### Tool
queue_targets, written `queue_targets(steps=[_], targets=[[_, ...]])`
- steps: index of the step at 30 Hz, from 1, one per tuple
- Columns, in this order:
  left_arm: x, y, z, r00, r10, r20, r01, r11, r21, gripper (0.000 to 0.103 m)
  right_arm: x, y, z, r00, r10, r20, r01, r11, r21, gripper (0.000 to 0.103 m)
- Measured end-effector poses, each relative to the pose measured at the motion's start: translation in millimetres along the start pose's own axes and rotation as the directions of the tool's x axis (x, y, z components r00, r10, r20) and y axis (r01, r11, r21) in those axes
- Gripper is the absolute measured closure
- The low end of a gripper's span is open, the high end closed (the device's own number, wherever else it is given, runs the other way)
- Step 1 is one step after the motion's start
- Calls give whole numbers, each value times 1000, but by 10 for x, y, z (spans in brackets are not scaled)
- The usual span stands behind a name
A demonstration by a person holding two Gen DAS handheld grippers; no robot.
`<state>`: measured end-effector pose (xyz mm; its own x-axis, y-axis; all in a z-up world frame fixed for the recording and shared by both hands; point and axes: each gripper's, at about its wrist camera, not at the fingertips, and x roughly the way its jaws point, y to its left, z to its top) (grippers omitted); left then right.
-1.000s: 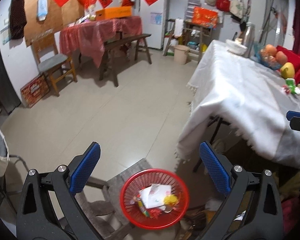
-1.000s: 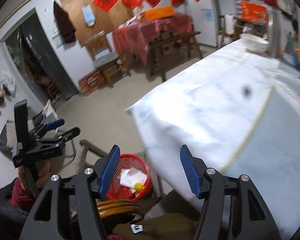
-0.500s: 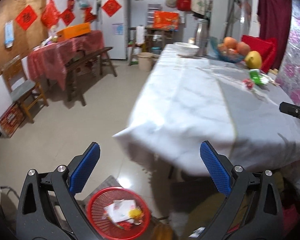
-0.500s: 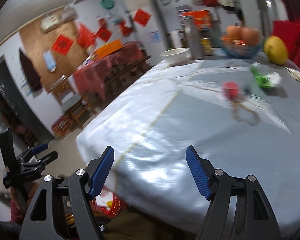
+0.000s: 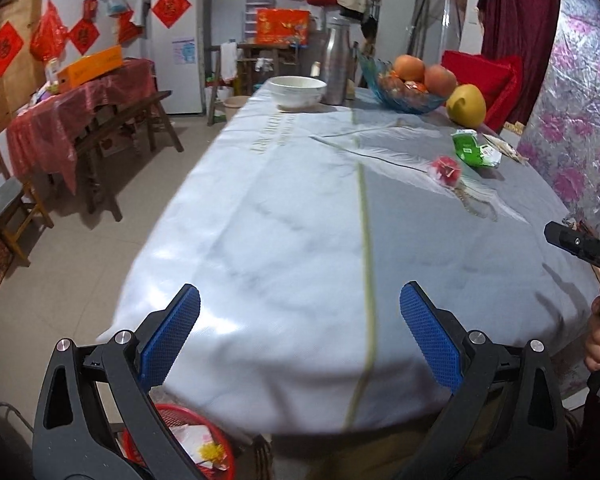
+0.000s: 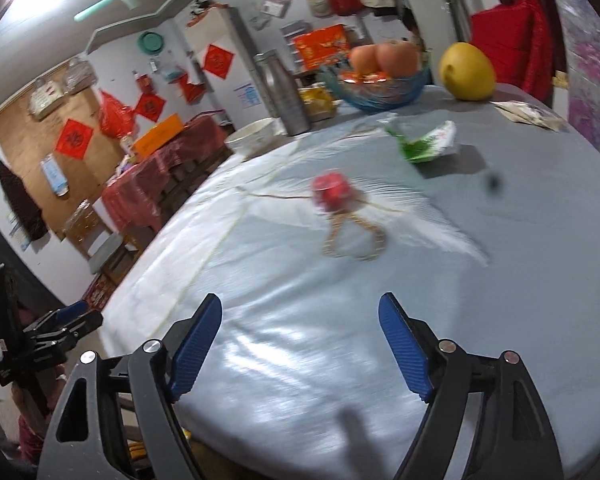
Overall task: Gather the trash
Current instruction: 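Move both tools back over the table toward the red-filled cup and green tea bag, then grasp the clear cup of red pieces with the left tool while the right tool grasps the green tea bag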
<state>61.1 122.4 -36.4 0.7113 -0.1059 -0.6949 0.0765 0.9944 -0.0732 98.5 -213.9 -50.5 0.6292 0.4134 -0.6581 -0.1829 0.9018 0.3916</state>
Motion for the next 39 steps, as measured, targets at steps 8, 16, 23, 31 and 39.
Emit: queue_targets(steps=[8, 16, 23, 31, 39], targets=[[562, -540, 378, 996, -50, -69, 55, 996, 70, 7, 87, -501, 201, 997, -82, 13, 81, 995, 62, 17], [1143, -1099, 807, 986, -100, -135, 119, 982, 145, 7, 238, -887, 542, 995, -98, 9, 96, 987, 127, 16], [1601, -1521, 1151, 977, -137, -165, 169, 965, 201, 7, 396, -1080, 888, 995, -95, 26, 89, 982, 164, 11], [2036, -1842, 1297, 967, -152, -203, 199, 951, 237, 7, 565, -1215, 1098, 990, -131, 53, 121, 978, 170, 11], [2276, -1826, 1293, 966, -136, -220, 185, 958, 220, 7, 665, -1324, 1037, 983, -181, 32, 173, 969, 179, 10]])
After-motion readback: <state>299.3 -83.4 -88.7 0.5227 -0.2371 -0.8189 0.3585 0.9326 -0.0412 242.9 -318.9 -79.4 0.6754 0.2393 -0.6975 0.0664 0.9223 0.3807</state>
